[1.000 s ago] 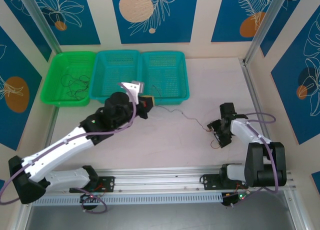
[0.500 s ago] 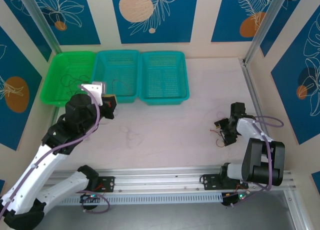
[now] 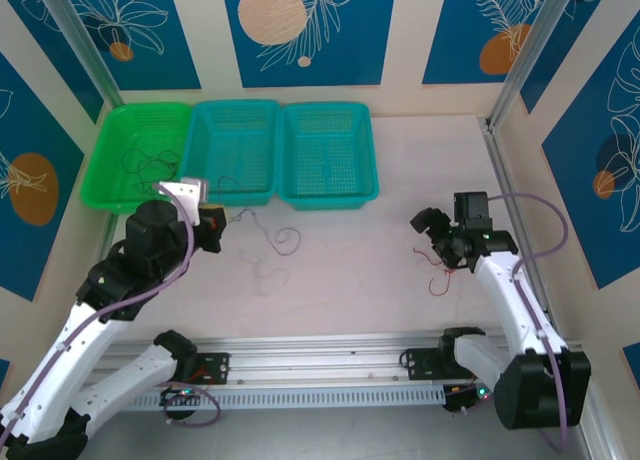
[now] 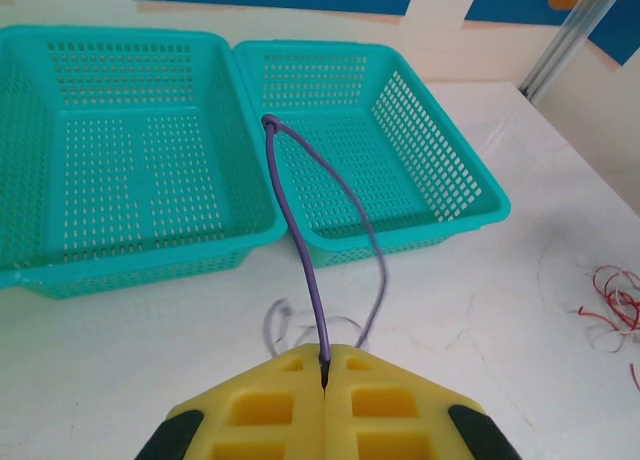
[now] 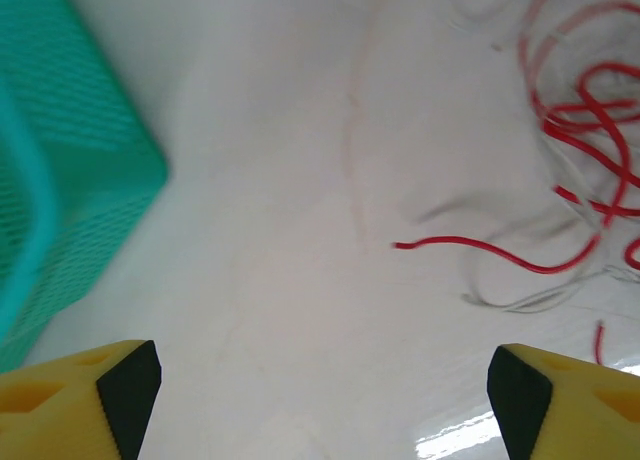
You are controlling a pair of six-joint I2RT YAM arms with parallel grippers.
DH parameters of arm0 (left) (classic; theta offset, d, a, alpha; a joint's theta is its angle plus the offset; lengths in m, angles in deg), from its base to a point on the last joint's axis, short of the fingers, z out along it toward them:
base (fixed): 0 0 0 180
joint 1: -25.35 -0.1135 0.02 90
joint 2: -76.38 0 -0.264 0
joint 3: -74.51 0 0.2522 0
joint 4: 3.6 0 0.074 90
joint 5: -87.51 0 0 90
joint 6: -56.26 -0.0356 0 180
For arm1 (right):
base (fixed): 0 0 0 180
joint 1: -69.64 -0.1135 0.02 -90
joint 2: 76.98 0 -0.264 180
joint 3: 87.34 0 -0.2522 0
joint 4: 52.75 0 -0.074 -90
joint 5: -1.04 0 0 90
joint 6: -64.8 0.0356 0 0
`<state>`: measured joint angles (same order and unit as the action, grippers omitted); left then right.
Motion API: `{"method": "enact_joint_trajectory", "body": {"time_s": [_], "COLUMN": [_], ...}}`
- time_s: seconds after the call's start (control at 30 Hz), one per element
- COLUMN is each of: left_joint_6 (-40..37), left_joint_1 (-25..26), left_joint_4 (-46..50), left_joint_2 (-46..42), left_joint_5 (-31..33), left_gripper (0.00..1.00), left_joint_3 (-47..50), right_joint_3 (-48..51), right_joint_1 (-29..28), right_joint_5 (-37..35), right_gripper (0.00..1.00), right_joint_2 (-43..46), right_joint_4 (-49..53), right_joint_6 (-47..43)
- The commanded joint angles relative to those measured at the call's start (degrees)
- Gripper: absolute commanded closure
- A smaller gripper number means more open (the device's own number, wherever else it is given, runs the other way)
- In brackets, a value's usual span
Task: Untangle the cables
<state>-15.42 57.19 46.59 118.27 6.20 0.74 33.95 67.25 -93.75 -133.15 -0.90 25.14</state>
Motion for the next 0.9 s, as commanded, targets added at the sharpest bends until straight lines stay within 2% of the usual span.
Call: {"method": "enact_joint_trajectory", "body": {"time_s": [0.0,0.1,0.3,0.47,0.53,0.67,0.87], "left_joint_6": [-3.2,-4.4,-7.2,-9.2,-10.5,-15.2,-28.9], "left_joint_1": [-0.6,-0.6,-0.6,-0.6,-0.6,-0.6,-0.6], "left_joint_4": [0.8,-0.4,-5.3,-9.7,-9.7,-5.8,-4.5], "left_joint_2": [0.1,1.4,5.9,10.6,13.1,19.3,28.4], "left_joint_5": [1.8,1.2,-4.7,-11.5,-12.0,-8.0,4.0], "left_gripper": [1.00,1.00,1.00,1.00,1.00,1.00,1.00], "left_joint_3": [-4.3,-6.4,-12.8,-21.8,-27.1,-39.0,-54.9], "right_joint_3": [-5.2,-8.3,-9.4,-10.2,-10.3,-9.9,-10.3], "right_joint_1": [-2.6,-5.1,-7.8,-10.1,-10.4,-10.9,-11.6], "right_joint_5": [-0.4,3.5,18.8,19.4,18.8,18.8,18.2], "right_gripper": [0.13,0.14,0.16,0.16,0.16,0.16,0.16], "right_joint_2": [3.7,6.1,10.0,11.0,10.9,10.9,10.9], "right_joint_4": [4.5,3.5,-5.0,-6.2,-6.0,-6.5,-5.8], "right_joint_6": [-3.4,-5.5,-7.9,-9.5,-9.6,-9.1,-9.0]}}
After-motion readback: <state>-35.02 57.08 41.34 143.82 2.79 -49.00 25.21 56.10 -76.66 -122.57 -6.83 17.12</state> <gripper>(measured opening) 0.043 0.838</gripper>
